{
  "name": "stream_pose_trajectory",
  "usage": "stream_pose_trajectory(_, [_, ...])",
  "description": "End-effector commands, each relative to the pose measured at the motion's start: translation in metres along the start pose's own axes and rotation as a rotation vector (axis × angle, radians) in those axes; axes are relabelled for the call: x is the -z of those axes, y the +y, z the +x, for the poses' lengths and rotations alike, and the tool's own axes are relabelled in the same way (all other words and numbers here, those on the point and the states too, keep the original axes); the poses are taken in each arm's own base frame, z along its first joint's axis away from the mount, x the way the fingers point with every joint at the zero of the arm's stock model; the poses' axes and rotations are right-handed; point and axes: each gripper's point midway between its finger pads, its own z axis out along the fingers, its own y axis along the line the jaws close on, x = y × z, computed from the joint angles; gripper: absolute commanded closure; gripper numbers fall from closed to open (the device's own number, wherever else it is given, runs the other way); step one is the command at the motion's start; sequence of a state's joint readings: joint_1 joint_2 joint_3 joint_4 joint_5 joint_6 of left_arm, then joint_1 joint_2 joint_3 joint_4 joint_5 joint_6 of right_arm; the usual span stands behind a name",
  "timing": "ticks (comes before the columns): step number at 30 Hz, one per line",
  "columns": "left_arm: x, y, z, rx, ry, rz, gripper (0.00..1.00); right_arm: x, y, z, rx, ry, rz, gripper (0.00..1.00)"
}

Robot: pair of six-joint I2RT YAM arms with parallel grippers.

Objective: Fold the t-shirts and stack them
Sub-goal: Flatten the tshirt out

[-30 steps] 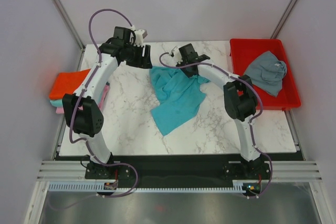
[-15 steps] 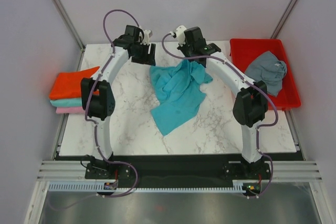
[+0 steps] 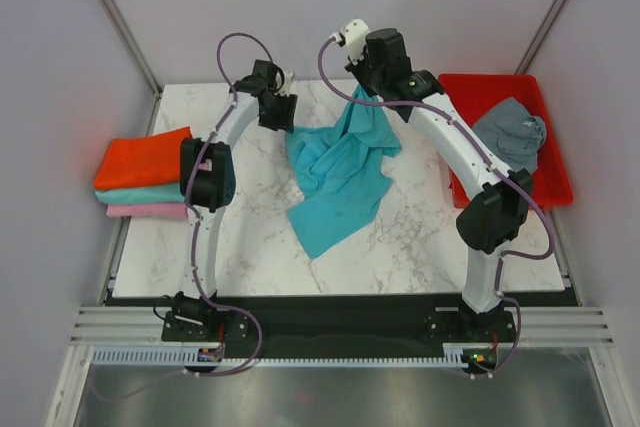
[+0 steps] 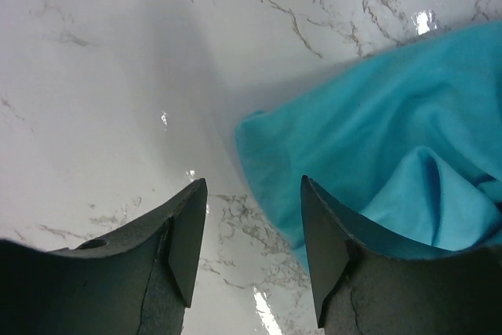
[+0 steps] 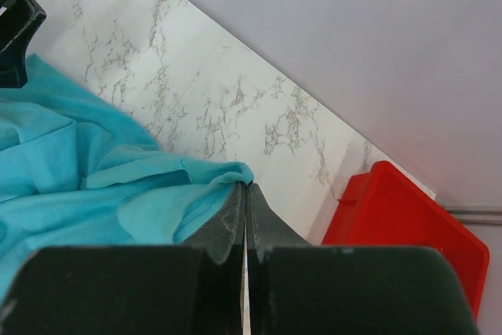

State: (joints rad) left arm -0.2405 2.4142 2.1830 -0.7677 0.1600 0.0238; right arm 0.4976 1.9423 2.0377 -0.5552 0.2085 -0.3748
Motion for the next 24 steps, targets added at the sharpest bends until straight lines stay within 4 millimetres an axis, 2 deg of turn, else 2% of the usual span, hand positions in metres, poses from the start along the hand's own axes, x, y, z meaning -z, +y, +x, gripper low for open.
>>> stream_pose_trajectory(1, [-0.002, 0.005, -0.026, -0.045, -0.079, -0.01, 0.42, 0.018, -0.017, -0.024, 0.0, -0.058, 0.048, 1.0])
stream_pose_trajectory(3, [-0.003, 0.0, -0.029, -0.054, -0.089, 0.023, 0.41, 0.018, -0.017, -0.023, 0.002, -0.054, 0.049, 1.0])
stream_pose_trajectory(10, [-0.023, -0.014, -0.015, -0.053, -0.049, 0.112, 0.43, 0.014, -0.016, -0.02, -0.005, -0.048, 0.05, 1.0])
stream_pose_trajectory(16, [-0.03, -0.025, -0.006, -0.06, -0.026, 0.18, 0.43, 0.016, -0.019, -0.019, 0.005, -0.042, 0.066, 1.0])
stream_pose_trajectory(18, [-0.03, -0.026, -0.006, -0.062, -0.026, 0.184, 0.66, 0.018, -0.019, -0.017, 0.009, -0.038, 0.07, 1.0])
stream_pose_trajectory(20, [-0.027, -0.021, -0.01, -0.053, -0.035, 0.148, 0.98, 0.019, -0.02, -0.017, 0.012, -0.039, 0.075, 1.0])
stream_pose_trajectory(23, [0.003, -0.023, -0.029, -0.055, -0.083, 0.131, 0.98, 0.022, -0.028, -0.017, 0.022, -0.039, 0.103, 1.0])
stream_pose_trajectory(24, [0.03, -0.025, -0.046, -0.064, -0.136, 0.121, 0.98, 0.023, -0.031, -0.018, 0.038, -0.039, 0.114, 1.0])
